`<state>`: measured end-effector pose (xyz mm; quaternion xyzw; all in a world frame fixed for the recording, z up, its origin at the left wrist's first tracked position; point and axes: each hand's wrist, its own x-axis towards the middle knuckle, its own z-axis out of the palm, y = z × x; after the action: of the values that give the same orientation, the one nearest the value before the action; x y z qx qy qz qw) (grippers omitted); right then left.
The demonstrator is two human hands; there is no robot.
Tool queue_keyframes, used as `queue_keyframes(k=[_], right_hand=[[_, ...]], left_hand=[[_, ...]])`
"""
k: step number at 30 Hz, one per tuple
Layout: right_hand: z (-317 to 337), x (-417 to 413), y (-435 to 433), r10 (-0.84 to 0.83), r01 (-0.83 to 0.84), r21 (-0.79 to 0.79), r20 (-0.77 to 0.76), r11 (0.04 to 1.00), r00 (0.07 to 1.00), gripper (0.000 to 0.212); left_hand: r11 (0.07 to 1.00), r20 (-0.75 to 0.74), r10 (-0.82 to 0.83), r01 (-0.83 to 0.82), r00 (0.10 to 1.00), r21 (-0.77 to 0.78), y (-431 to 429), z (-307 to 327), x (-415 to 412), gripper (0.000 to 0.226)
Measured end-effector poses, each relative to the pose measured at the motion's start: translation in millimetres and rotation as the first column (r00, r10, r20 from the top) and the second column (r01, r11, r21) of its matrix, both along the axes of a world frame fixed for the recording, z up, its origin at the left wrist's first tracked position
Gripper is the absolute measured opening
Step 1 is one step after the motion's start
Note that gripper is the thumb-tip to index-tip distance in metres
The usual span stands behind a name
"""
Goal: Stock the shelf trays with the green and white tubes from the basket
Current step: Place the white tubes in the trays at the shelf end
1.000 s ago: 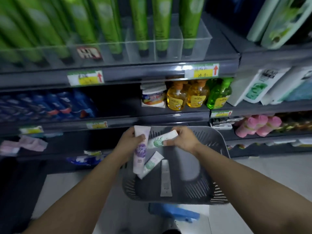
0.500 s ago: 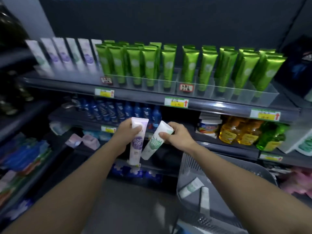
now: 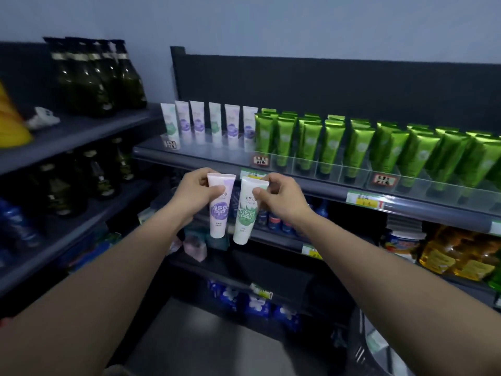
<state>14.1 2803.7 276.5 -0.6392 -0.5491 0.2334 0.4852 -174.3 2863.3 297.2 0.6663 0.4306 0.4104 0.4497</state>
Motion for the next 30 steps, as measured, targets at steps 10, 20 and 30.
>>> queue_keyframes(k=[10, 20, 30], right_hand=[[52.4, -33.4, 67.8, -0.025, 0.014, 0.142, 0.076, 0.99, 0.997, 0.012], [103.1, -25.9, 162.1, -0.102, 0.064, 0.301, 0.115, 0.951, 0.988, 0.02], [122.6, -16.8, 225.4, -0.167, 0.109, 0.333, 0.151, 0.937, 0.974, 0.016]], left_hand=[[0.982, 0.004, 0.106, -0.105, 0.994, 0.155, 63.3, 45.7, -35.1, 0.023], [0.933, 0.011, 0.193, -0.187, 0.981, 0.308, 152.5, 96.5, -24.2, 0.032], [0.877, -0.003, 0.281, -0.255, 0.96, 0.408, 223.7, 118.7, -12.1, 0.023]])
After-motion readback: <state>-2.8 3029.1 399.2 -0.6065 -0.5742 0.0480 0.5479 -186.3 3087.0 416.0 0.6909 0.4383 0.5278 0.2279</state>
